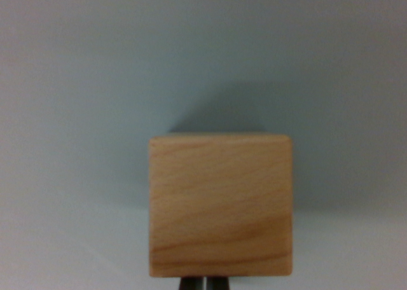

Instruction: Push wooden cube

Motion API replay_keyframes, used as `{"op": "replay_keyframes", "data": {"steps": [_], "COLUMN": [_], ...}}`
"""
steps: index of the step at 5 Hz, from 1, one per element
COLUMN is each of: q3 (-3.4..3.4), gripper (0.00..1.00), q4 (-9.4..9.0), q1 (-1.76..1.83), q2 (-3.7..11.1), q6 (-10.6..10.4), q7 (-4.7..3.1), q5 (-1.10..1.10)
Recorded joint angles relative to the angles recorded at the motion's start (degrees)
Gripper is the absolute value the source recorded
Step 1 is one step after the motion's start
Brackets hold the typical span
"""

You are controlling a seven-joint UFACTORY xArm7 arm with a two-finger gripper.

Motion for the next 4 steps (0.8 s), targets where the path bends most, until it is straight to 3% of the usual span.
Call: {"op": "replay_keyframes", "data": {"steps": [1,2,3,4], "q3": [0.00,-0.09,-0.09,-0.16], "gripper": [1.00,1.00,1.00,1.00], "q4": [0.00,1.66,1.66,2.88], "q1": [0.00,-0.02,-0.02,-0.03], "q2": [0.00,1.07,1.07,1.87], "q6": [0.0,0.6,0.6,1.0], "q7": [0.00,-0.05,-0.05,-0.09], "q5": [0.00,-0.14,-0.14,-0.24]}}
